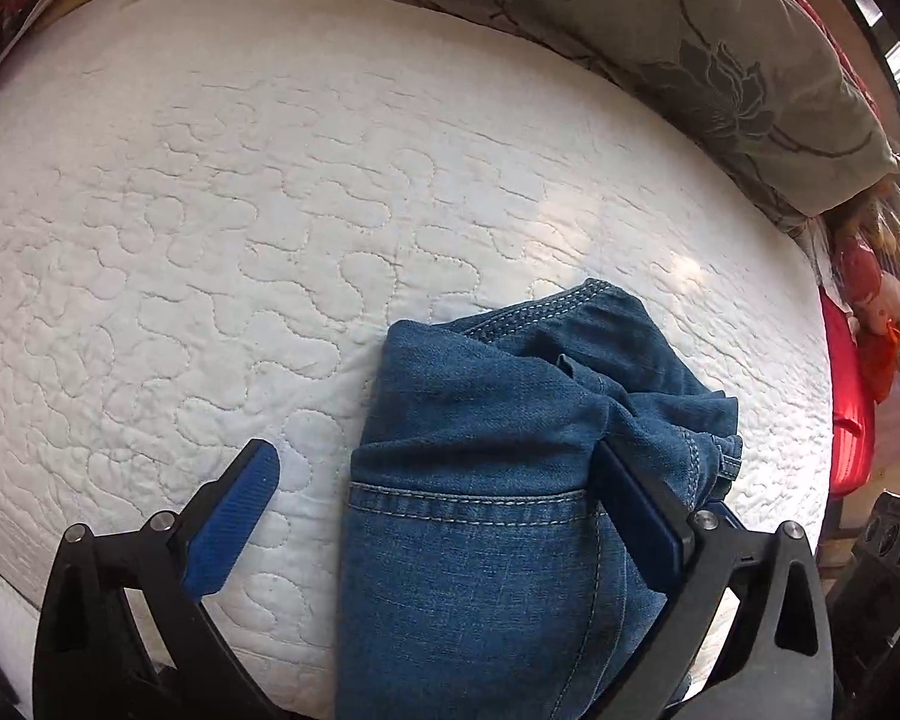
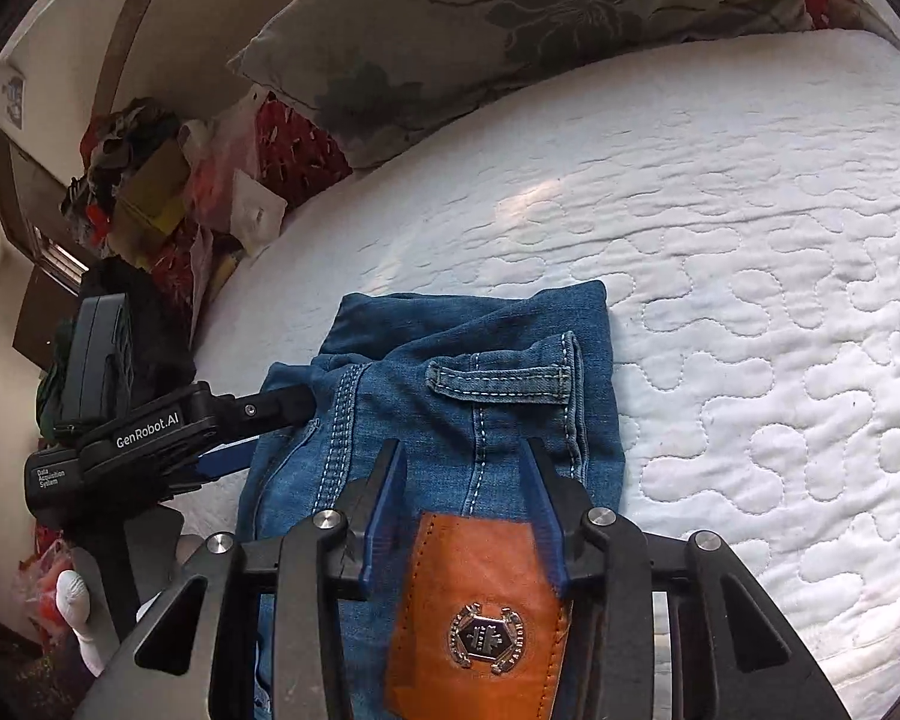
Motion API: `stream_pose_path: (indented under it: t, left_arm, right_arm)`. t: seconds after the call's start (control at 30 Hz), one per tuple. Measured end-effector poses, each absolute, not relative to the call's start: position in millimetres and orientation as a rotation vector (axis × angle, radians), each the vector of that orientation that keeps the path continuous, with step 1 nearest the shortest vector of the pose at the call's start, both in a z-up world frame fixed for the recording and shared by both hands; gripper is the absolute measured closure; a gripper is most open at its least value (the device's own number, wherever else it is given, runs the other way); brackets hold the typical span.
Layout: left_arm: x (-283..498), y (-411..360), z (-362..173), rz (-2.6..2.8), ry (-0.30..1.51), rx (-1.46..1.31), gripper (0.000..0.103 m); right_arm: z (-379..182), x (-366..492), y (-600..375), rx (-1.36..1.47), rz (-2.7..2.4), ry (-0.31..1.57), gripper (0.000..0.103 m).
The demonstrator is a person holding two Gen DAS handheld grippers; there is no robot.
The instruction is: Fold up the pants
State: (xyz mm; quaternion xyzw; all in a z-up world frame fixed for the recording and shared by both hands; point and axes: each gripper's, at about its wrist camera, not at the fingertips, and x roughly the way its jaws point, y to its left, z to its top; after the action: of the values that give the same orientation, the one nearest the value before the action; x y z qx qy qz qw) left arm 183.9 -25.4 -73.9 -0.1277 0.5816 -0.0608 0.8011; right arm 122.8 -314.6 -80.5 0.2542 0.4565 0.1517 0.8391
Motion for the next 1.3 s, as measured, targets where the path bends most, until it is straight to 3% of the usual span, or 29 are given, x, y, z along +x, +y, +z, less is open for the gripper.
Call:
stream_pose_path:
  t: [0.17,0.4,0.83,1.0,1.3]
  left_arm:
    - [165,-22,-54,-0.122,1.184,-0.211,0.0]
    - [140,4,-50,-0.063,1.139,-0.158,0.0]
    - [156,37,-87,-0.023,1.262,-0.259,0.0]
    - [168,32,-93,-0.03,1.302,-0.219,0.0]
    - [169,34,-78,-0.132,1.289,-0.315,0.0]
  right_arm:
    - [-73,97,-339,0.604,0.274,0.94,0.048]
    - [-92,72,-364,0.619,0.151,0.997,0.046]
    - [-107,67,-375,0.711,0.125,1.021,0.041]
    - [-98,79,-376,0.738,0.148,1.021,0.035]
    - [-97,121,-367,0.786,0.212,1.022,0.034]
